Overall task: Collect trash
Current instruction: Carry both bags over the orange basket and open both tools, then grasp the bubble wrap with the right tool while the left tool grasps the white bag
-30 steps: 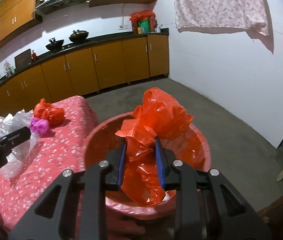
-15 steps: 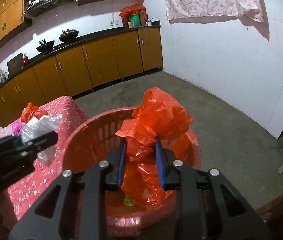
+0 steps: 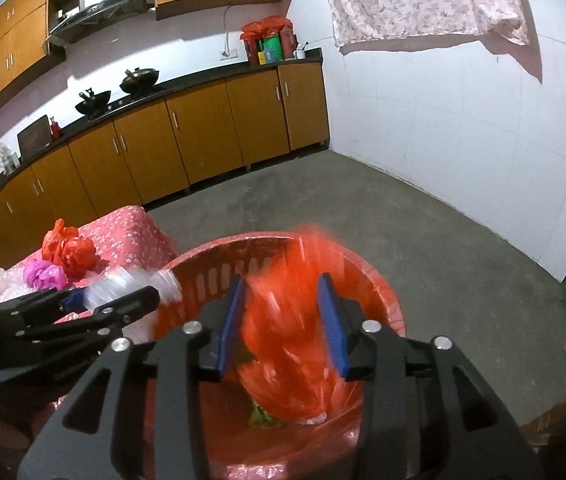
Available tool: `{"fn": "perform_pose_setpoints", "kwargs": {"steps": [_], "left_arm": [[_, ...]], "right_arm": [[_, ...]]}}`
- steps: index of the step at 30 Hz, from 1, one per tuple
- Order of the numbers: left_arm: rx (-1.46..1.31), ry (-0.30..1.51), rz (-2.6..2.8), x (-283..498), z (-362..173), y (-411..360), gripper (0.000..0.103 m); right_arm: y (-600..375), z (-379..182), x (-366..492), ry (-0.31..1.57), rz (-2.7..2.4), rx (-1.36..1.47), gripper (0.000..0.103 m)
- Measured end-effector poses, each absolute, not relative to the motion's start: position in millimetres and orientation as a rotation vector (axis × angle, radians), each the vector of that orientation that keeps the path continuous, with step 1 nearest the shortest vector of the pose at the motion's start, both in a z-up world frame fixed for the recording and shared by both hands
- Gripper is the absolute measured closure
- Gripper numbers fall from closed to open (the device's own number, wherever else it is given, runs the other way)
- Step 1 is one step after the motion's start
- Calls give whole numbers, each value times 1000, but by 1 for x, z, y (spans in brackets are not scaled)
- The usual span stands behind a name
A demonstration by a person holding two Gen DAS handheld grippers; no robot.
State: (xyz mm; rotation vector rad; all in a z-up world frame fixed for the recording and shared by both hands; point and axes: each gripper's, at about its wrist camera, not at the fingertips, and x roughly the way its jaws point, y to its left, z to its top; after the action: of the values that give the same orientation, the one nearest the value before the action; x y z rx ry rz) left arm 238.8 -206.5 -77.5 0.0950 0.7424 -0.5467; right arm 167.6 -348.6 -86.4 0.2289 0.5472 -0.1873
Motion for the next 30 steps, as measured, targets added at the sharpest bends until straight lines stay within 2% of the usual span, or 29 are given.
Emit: {"fn": "perform_pose_setpoints", "kwargs": {"steps": [2, 7, 9, 11, 14, 22, 30], "left_arm": [[85, 744, -542, 240, -78, -204, 42], [69, 743, -510, 242, -75, -193, 39], [67, 733, -493, 241, -72, -187, 35], [67, 723, -479, 239, -70, -181, 34], [58, 704, -446, 231, -66, -164, 30], [50, 639, -338, 207, -51, -108, 29], [25, 566, -88, 172, -38, 2, 25]], "right_arm": [[-351, -86, 167, 547, -192, 232, 56], [-353, -87, 166, 551, -204, 230, 53], [-353, -88, 165, 552, -207, 225, 47], [-348, -88, 164, 547, -214, 212, 35], [-339, -88, 163, 536, -230, 186, 23], [-304, -81, 165, 517, -190, 155, 19], [-229, -69, 173, 524, 0, 93, 20]]}}
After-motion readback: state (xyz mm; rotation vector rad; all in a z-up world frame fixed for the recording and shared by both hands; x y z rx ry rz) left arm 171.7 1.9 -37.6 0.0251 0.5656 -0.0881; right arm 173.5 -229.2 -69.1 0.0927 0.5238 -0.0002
